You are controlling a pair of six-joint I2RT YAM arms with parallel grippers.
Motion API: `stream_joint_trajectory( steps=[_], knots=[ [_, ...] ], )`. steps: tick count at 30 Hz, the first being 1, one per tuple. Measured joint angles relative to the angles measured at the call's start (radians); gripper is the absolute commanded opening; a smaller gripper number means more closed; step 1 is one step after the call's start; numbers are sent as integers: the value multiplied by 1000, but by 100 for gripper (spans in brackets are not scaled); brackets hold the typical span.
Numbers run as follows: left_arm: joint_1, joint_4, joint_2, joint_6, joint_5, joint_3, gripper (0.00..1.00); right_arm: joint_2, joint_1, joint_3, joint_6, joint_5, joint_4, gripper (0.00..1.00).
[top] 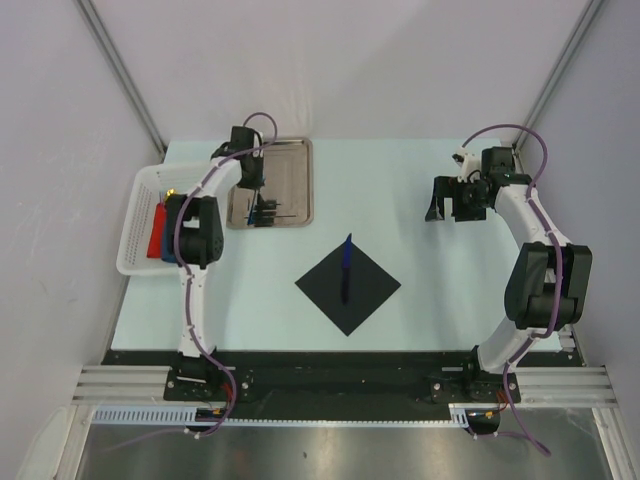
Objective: Place the utensils on the paper napkin and roll it up
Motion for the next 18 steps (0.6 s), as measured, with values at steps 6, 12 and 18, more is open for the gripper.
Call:
stream_joint_trajectory(
  steps=[6, 12, 18],
  knots=[
    [-57, 30, -171, -156, -156, -97, 0, 0, 1, 0, 1, -9, 0, 100],
    [-227, 53, -518, -341, -208, -339, 0, -42, 2, -44, 4, -20, 3, 100],
    [-406, 42, -651, -529, -198, -458, 0, -146, 8, -128, 13, -42, 8, 100]
  ],
)
